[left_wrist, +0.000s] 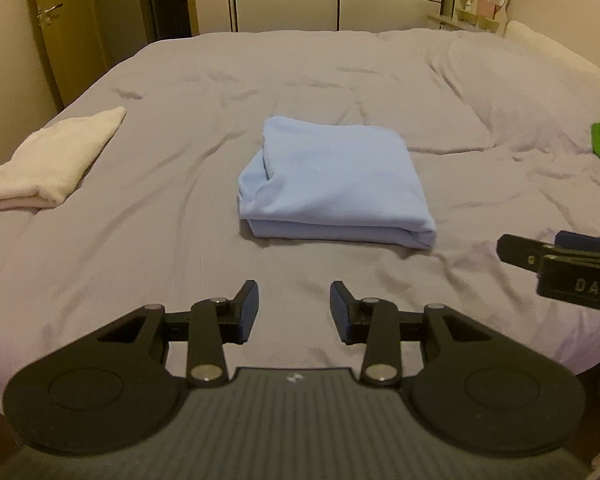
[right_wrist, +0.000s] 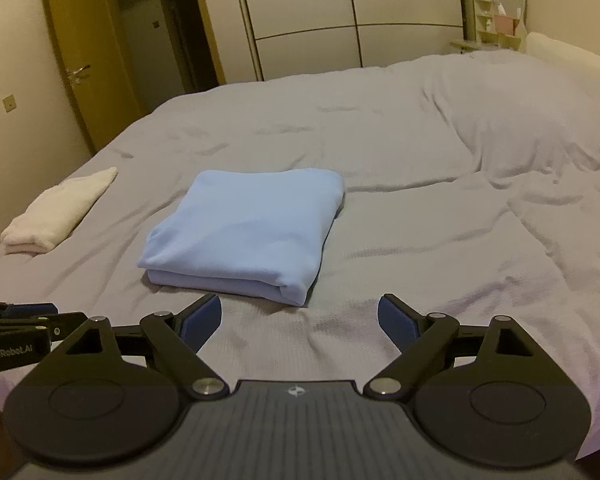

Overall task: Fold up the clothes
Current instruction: 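Move both grippers toward the folded sweatshirt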

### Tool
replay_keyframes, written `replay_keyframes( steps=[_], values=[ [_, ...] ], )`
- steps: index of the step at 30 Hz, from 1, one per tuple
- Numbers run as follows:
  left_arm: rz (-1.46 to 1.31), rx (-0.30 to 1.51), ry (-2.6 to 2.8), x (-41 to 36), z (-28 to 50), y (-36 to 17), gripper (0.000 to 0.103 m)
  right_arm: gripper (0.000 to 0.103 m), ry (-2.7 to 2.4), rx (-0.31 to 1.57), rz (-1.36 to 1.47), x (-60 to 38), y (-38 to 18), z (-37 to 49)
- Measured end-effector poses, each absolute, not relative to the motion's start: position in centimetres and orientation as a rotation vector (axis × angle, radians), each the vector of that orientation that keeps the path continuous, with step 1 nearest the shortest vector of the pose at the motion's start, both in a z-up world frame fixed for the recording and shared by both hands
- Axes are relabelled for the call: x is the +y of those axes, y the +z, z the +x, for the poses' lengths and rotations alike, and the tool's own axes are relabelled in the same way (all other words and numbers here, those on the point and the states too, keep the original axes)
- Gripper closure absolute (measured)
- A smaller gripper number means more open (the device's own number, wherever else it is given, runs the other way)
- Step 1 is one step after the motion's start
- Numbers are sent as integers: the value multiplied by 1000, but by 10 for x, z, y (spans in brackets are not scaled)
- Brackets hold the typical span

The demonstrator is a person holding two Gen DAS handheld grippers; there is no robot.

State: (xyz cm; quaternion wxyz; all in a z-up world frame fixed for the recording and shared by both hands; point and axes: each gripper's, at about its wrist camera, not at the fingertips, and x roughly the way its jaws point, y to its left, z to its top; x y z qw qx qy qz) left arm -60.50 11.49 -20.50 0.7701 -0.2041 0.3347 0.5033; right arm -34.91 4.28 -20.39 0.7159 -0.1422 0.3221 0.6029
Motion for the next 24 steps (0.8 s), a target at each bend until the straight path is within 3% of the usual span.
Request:
replay_keyframes(
  steps=[9, 13, 20, 24],
  values=[
    [-516, 672, 1094, 110, -625, -195, 62, 14, 1373, 711, -307, 35, -202, -351],
    [-690, 570, 1032, 129, -649, -199, 59, 14, 1407, 738, -279, 35, -206, -351],
    [-1094, 340, 904, 196, -700, -242, 56, 14, 1447, 985, -32, 39, -240, -318],
    [-1226, 254, 858, 244, -708, -274, 49, 14, 1440, 1134, 169, 50, -261, -296]
  ],
)
